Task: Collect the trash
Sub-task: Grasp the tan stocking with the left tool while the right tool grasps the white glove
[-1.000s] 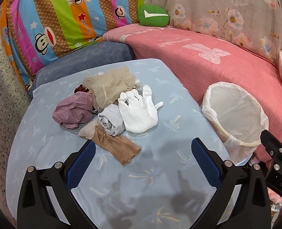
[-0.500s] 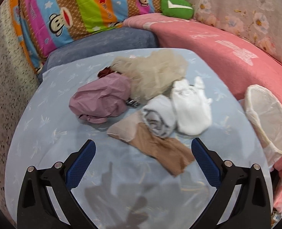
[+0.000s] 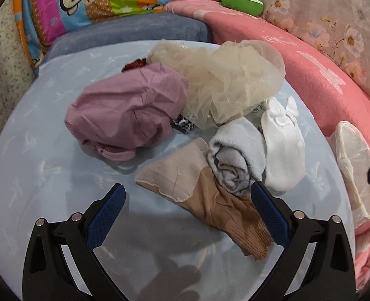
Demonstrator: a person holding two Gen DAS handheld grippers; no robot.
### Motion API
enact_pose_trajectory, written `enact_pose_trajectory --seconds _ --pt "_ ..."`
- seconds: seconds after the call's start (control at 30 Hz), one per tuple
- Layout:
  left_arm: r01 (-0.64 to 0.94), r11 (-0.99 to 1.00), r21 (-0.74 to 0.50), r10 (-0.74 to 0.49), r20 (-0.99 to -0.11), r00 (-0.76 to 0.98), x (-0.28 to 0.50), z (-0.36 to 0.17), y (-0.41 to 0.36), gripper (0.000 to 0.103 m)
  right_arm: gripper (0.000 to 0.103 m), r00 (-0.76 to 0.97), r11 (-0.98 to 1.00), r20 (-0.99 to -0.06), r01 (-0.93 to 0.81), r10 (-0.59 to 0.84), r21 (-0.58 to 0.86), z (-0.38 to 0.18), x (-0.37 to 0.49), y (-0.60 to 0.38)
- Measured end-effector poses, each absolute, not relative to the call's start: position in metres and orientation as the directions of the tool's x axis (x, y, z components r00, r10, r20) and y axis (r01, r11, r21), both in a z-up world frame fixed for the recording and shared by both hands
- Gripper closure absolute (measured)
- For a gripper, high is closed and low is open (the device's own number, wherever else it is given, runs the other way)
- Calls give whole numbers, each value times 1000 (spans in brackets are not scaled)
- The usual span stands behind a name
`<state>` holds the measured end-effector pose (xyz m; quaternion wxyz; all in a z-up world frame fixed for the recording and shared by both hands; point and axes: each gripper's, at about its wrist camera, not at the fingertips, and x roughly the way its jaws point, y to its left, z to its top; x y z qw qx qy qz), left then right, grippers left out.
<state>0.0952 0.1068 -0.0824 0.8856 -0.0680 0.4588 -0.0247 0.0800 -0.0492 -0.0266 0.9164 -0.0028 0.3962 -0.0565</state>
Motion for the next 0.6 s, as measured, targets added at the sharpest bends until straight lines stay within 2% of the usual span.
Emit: enact_pose_trajectory --seconds 0.13,0.23,0.3,0.33,0.37,0.4,0.43,0.47,0.6 --pt "-42 983 -177 -127 -833 538 98 -92 105 7 6 668 994 -737 91 -105 -59 -36 89 -38" --pt "-35 987 -159 -114 -828 549 99 -93 100 20 6 659 995 -746 83 -96 -55 -40 94 -32" --pt "-8 991 -137 -109 -821 561 94 -91 98 41 6 658 995 -747 73 -97 -65 -42 96 -28" --pt "-2 990 -141 -116 -818 563 93 -90 100 47 6 657 995 -748 70 -97 -68 -43 97 -26" --pt "4 988 -152 -128 -815 565 91 -88 104 65 6 655 995 -750 68 -95 -67 -44 98 -25" --pt "10 986 -168 -145 -814 563 91 -88 109 77 6 652 996 -753 64 -88 -61 -45 100 -24" --pt "16 982 -187 -163 -812 561 89 -88 113 81 6 648 997 -757 60 -82 -56 -47 102 -22" --pt "25 977 -210 -188 -808 558 88 -88 117 89 6 645 997 -761 56 -75 -51 -49 103 -20" --pt "39 973 -226 -207 -797 568 80 -86 127 93 7 637 999 -770 29 -49 -40 -57 110 -9"
